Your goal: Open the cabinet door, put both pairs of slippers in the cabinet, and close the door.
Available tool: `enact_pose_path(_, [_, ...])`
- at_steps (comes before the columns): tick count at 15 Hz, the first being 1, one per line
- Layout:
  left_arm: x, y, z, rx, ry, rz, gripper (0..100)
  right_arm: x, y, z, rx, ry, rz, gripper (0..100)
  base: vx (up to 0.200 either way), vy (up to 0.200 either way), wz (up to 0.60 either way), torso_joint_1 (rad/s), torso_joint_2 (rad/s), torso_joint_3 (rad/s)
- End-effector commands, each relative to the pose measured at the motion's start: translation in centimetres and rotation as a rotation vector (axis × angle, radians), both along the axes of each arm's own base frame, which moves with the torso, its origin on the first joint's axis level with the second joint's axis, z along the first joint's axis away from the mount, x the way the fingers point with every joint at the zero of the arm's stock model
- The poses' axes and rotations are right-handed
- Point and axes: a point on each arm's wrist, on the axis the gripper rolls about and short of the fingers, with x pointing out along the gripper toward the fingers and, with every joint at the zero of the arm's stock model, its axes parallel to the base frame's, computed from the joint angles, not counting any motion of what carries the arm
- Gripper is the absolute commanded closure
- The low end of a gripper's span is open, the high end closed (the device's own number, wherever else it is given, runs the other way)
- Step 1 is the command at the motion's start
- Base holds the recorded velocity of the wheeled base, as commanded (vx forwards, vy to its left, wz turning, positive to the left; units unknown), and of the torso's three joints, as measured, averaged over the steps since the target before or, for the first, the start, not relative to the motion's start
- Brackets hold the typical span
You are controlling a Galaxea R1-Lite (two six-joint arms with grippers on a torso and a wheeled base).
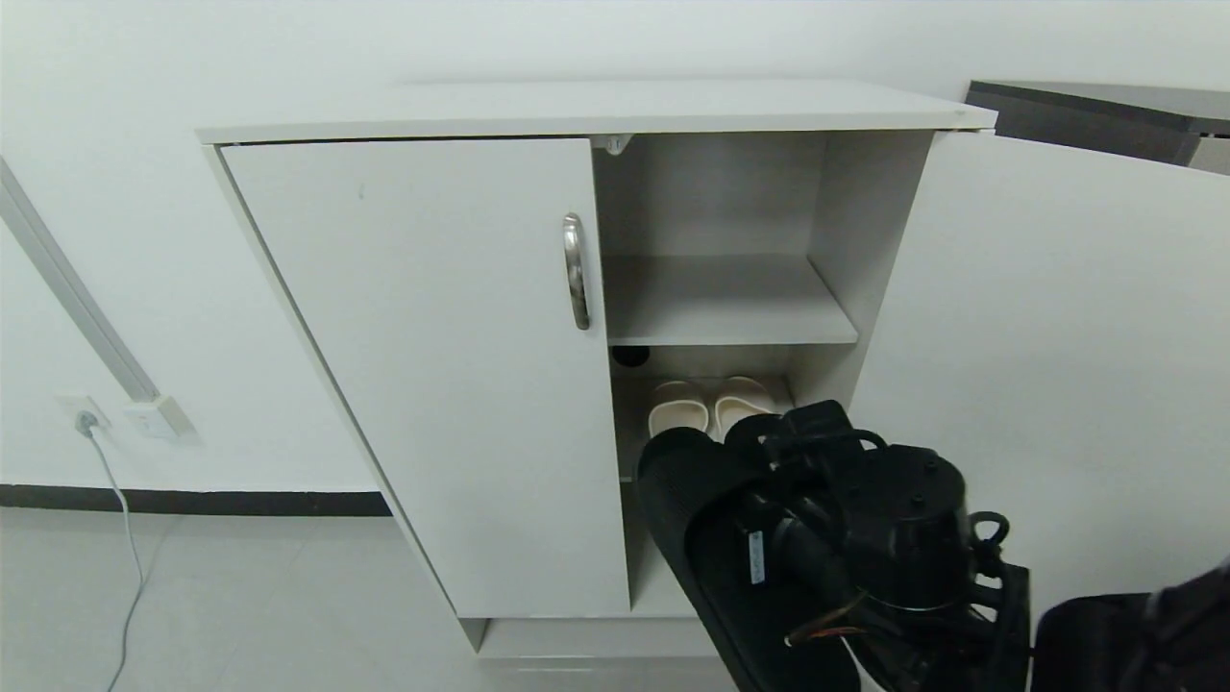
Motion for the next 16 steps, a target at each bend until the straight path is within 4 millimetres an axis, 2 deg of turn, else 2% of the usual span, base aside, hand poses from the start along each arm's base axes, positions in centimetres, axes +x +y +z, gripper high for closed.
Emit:
enact_pose_path(1, [0.0,0.0,0.0,0.000,0.001,0.000,100,2.3,2.6,-1.4,-0.025,0.002,-0.111,100,0.000,0.000,0.00,0.000,0.00,0.000])
enact_pose_path(3, [0.0,0.0,0.0,-0.002,0.001,0.000,100,2.9,3.2,-0.3,-0.045,0.001,-0.156,100,0.000,0.000,0.00,0.000,0.00,0.000])
enact_pose_path(5, [0.0,0.0,0.0,0.000,0.001,0.000,100,4.0,3.6,2.3,-0.037,-0.011,-0.210,100,0.000,0.000,0.00,0.000,0.00,0.000])
enact_pose_path(6, [0.0,0.0,0.0,0.000,0.001,0.000,100,4.4,3.7,4.3,-0.030,-0.019,-0.230,100,0.000,0.000,0.00,0.000,0.00,0.000])
enact_pose_path(11, [0.0,0.0,0.0,-0.002,0.001,0.000,100,4.4,3.9,9.9,0.006,-0.003,-0.257,100,0.000,0.000,0.00,0.000,0.00,0.000])
enact_pose_path(13, [0.0,0.0,0.0,-0.002,0.001,0.000,100,4.3,3.6,10.7,0.003,0.019,-0.264,100,0.000,0.000,0.00,0.000,0.00,0.000])
enact_pose_path(16, [0.0,0.0,0.0,-0.002,0.001,0.002,100,4.7,3.9,10.7,-0.011,0.027,-0.272,100,0.000,0.000,0.00,0.000,0.00,0.000])
